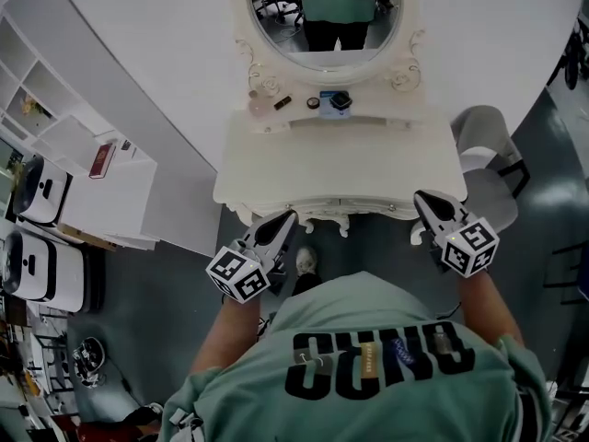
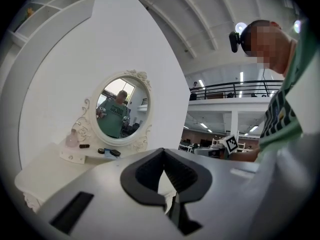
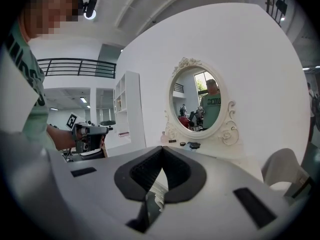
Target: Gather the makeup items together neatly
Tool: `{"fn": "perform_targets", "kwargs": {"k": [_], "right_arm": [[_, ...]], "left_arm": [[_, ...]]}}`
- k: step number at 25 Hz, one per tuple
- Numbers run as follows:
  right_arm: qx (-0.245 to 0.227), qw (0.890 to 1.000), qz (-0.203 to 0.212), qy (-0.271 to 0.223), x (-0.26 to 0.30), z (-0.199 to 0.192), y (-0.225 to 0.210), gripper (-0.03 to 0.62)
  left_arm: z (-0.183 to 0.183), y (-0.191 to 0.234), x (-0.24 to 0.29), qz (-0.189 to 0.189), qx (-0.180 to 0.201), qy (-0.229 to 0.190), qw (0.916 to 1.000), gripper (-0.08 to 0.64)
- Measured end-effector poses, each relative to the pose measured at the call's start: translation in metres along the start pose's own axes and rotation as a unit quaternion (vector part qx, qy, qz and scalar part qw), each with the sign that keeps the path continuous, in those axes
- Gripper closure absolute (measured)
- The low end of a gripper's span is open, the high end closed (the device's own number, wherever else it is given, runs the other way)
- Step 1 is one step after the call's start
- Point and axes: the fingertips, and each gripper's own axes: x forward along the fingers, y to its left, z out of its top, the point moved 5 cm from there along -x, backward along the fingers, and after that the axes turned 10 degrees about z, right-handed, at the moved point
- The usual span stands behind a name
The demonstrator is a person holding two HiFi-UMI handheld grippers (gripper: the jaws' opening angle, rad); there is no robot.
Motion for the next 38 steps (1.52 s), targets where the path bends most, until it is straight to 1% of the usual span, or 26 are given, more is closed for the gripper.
{"fn": "perform_targets", "kwargs": {"k": [3,6,11,14,18,21,23,26,29,31,33,35,36,38], "right_arm": [[-0.009,1.0,-0.004,0.003,0.047,0.008,-0.015,0.598],[-0.021,1.0,-0.02,-0.001,0.096,0.025,-0.038,0.598],[-0.008,0.998,-0.055,-0.008,0.177,0.061,-0.078,0.598],[-0.001,0.998,-0.068,-0.01,0.214,0.075,-0.106,0.598],[0.014,0.997,-0.077,0.005,0.243,0.074,-0.14,0.598],[0.026,0.997,-0.07,0.018,0.247,0.063,-0.167,0.598],[0.032,0.998,-0.058,0.02,0.247,0.058,-0.19,0.598],[0.044,0.998,-0.028,0.024,0.252,0.056,-0.225,0.598],[0.044,0.998,0.013,0.03,0.257,0.055,-0.251,0.598],[0.034,0.998,0.038,0.037,0.262,0.053,-0.264,0.598],[0.036,0.997,0.054,0.041,0.268,0.05,-0.27,0.598],[0.041,0.996,0.061,0.042,0.272,0.047,-0.271,0.598],[0.045,0.996,0.062,0.042,0.275,0.045,-0.269,0.598],[0.053,0.996,0.062,0.044,0.278,0.036,-0.267,0.598]], "left_arm": [[0.003,0.047,0.027,-0.014,0.0,0.003,0.9999,0.552],[0.015,0.105,0.065,-0.038,0.007,0.004,0.9992,0.551],[0.049,0.195,0.131,-0.075,0.004,0.03,0.9967,0.552],[0.06,0.238,0.168,-0.089,0.01,0.053,0.9946,0.551],[0.058,0.273,0.216,-0.096,0.019,0.078,0.9922,0.551],[0.048,0.282,0.247,-0.083,0.019,0.092,0.9921,0.551],[0.04,0.283,0.266,-0.066,0.022,0.099,0.9927,0.552],[0.032,0.28,0.289,-0.021,0.028,0.106,0.9938,0.551],[0.024,0.276,0.304,0.026,0.046,0.114,0.9921,0.552],[0.019,0.282,0.312,0.061,0.069,0.132,0.987,0.551],[0.013,0.295,0.319,0.091,0.096,0.168,0.9769,0.551],[0.009,0.309,0.327,0.102,0.136,0.208,0.9634,0.551],[0.007,0.317,0.332,0.103,0.161,0.226,0.9551,0.551],[0.002,0.336,0.343,0.107,0.211,0.262,0.9357,0.551]]}}
